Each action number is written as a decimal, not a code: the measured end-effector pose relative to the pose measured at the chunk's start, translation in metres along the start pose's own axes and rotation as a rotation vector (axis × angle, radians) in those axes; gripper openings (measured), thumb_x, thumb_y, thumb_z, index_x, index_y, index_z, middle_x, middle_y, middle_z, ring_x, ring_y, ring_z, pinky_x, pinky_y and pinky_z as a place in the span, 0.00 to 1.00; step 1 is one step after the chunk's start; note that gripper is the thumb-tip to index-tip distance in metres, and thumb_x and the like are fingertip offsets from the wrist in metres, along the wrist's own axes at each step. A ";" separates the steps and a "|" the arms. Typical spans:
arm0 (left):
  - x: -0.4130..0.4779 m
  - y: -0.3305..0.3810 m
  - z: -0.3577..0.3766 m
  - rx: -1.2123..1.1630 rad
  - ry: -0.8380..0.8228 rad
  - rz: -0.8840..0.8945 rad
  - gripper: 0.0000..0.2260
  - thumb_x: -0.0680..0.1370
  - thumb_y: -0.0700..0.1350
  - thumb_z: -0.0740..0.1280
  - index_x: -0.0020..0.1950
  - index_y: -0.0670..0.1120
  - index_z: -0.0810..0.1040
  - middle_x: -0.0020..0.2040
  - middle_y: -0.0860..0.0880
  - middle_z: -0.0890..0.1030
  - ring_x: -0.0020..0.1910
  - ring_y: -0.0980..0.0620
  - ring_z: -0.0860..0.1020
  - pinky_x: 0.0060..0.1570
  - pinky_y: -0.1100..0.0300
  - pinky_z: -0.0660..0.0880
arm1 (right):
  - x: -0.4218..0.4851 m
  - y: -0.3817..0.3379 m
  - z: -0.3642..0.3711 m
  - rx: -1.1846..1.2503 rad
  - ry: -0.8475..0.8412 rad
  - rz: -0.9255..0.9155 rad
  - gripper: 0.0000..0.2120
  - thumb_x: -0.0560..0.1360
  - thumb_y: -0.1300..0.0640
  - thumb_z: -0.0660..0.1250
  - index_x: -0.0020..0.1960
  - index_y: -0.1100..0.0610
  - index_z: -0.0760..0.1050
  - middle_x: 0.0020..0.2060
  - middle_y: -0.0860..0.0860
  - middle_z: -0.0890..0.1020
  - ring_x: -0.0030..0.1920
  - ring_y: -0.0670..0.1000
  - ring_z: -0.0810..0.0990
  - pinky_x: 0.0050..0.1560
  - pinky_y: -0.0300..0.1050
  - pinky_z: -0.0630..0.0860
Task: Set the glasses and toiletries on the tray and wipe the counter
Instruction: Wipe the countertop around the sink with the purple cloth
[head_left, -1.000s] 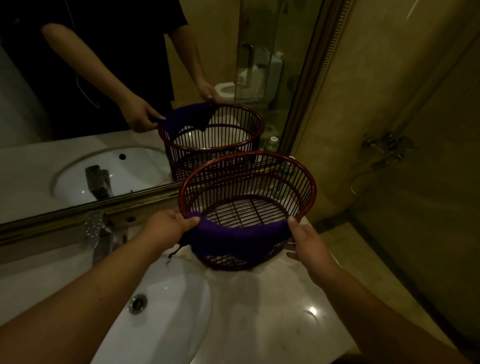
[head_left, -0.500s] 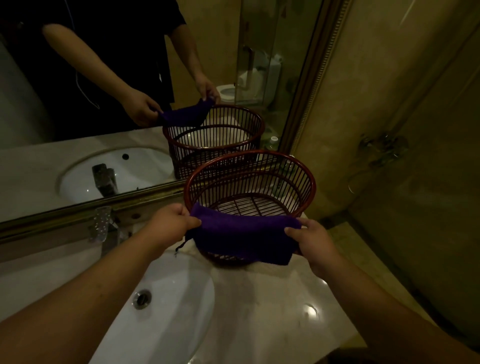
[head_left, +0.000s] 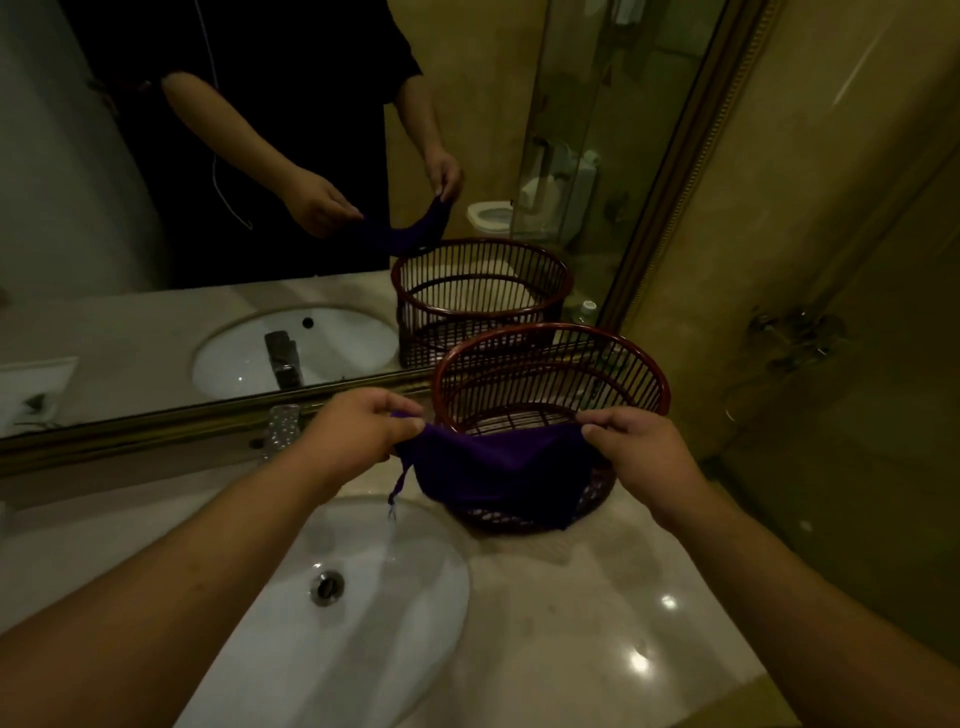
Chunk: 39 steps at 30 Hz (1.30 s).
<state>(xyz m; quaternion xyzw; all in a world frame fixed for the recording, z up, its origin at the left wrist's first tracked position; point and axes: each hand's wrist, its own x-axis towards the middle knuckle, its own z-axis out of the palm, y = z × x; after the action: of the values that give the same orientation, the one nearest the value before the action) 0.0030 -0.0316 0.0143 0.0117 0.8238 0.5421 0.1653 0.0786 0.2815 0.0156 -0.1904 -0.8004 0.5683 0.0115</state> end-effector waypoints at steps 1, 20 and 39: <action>-0.005 0.000 -0.008 -0.010 0.009 0.010 0.06 0.77 0.45 0.74 0.51 0.56 0.84 0.44 0.54 0.86 0.45 0.54 0.84 0.41 0.60 0.79 | -0.003 -0.007 0.012 0.000 -0.029 -0.012 0.09 0.80 0.61 0.70 0.53 0.48 0.85 0.47 0.48 0.87 0.46 0.47 0.87 0.43 0.41 0.84; -0.117 -0.087 -0.142 -0.121 0.055 -0.060 0.09 0.79 0.44 0.71 0.56 0.56 0.83 0.48 0.53 0.86 0.46 0.54 0.85 0.40 0.61 0.78 | -0.070 -0.067 0.304 -0.424 -0.519 -0.368 0.08 0.73 0.47 0.75 0.47 0.38 0.77 0.41 0.43 0.84 0.39 0.40 0.83 0.36 0.37 0.81; -0.282 -0.399 -0.250 0.659 0.546 -0.605 0.52 0.65 0.77 0.67 0.81 0.54 0.54 0.83 0.47 0.52 0.79 0.42 0.55 0.74 0.40 0.59 | -0.066 -0.026 0.511 -0.506 -0.413 -0.359 0.11 0.78 0.57 0.69 0.60 0.52 0.80 0.39 0.45 0.79 0.39 0.47 0.81 0.32 0.41 0.74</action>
<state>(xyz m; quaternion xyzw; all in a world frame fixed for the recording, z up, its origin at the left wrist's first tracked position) 0.2618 -0.4747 -0.1811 -0.3170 0.9303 0.1657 0.0812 0.0117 -0.2097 -0.1282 0.0749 -0.9216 0.3679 -0.0983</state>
